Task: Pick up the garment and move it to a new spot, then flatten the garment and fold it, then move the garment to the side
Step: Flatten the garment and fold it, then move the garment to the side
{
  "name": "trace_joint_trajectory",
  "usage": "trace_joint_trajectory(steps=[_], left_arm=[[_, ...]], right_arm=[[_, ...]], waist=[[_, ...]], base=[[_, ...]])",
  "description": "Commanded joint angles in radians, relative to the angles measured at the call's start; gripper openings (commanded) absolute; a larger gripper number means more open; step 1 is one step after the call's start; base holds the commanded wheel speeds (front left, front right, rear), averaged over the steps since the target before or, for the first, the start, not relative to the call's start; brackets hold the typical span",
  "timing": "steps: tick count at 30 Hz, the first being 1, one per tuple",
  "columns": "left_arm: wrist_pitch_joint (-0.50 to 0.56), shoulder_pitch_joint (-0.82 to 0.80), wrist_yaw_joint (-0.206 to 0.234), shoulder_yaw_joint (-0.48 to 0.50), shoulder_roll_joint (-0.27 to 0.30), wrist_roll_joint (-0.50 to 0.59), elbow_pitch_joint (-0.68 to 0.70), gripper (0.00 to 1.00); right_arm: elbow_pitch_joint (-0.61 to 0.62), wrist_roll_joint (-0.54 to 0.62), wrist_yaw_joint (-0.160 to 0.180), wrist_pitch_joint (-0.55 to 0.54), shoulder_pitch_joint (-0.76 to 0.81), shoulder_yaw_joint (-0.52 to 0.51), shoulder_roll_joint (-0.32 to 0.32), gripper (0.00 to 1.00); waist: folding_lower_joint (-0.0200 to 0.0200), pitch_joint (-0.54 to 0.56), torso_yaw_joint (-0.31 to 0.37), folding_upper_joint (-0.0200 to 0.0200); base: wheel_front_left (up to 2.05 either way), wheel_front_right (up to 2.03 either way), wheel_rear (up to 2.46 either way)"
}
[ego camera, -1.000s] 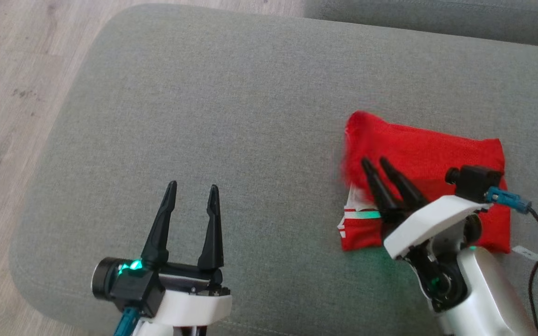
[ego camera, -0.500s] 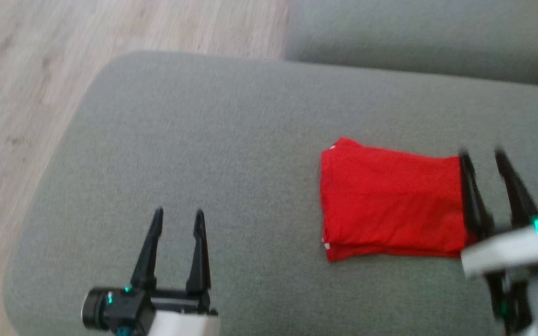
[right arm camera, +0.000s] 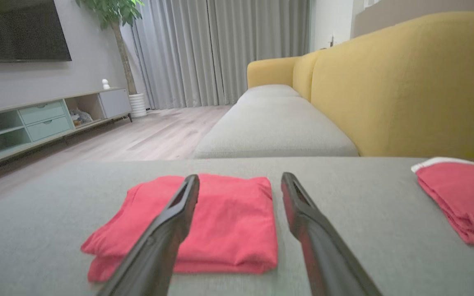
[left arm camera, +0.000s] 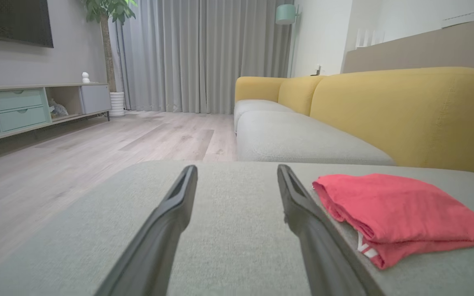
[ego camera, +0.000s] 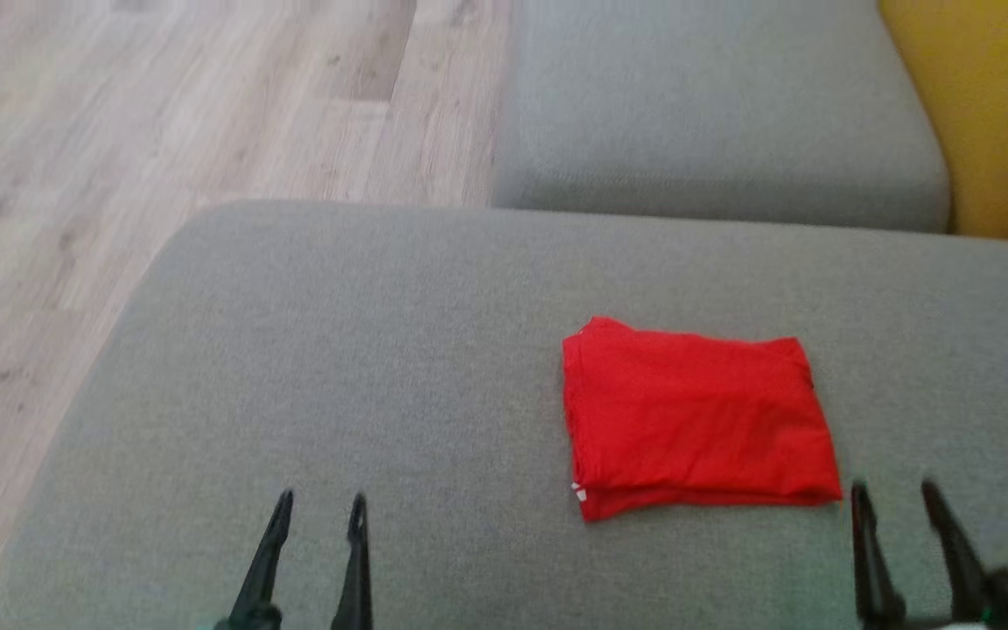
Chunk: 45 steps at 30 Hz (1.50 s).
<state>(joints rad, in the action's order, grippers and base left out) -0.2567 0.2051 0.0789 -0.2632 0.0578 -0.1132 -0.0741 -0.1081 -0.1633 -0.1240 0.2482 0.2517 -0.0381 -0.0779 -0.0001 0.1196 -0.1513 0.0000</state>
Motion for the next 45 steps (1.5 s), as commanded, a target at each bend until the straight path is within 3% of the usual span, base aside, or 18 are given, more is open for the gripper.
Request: trace_joint_trajectory(steps=[1, 17, 32, 37, 45], left_arm=[[-0.005, -0.032, -0.001, 0.039, -0.003, 0.005, 0.025, 1.0], [-0.005, 0.002, -0.024, 0.085, -0.006, 0.023, 0.017, 1.0], [-0.005, -0.004, -0.001, 0.081, -0.007, -0.003, 0.04, 1.0], [-0.005, -0.031, 0.025, 0.07, -0.007, -0.003, 0.051, 1.0], [-0.005, -0.127, 0.014, 0.026, -0.007, 0.007, 0.067, 1.0]], right_arm=[[0.034, 0.009, -0.007, 0.013, -0.021, 0.021, -0.013, 1.0], [0.032, 0.025, -0.007, 0.013, 0.018, 0.058, 0.013, 1.0], [-0.012, 0.02, -0.007, 0.014, -0.015, 0.074, -0.002, 1.0], [-0.081, -0.02, -0.007, 0.014, -0.135, 0.062, -0.028, 1.0], [-0.302, -0.038, -0.007, -0.052, -0.436, 0.048, -0.118, 1.0]], waist=[[0.0001, 0.015, 0.007, 0.0], [0.0001, 0.036, 0.039, 0.0], [0.0001, -0.015, 0.052, 0.0], [0.0001, -0.085, 0.052, 0.0], [0.0001, -0.253, 0.02, 0.0]], base=[[0.0, 0.0, 0.0], [0.0, 0.0, 0.0], [0.0, 0.0, 0.0], [0.0, 0.0, 0.0], [0.0, 0.0, 0.0]])
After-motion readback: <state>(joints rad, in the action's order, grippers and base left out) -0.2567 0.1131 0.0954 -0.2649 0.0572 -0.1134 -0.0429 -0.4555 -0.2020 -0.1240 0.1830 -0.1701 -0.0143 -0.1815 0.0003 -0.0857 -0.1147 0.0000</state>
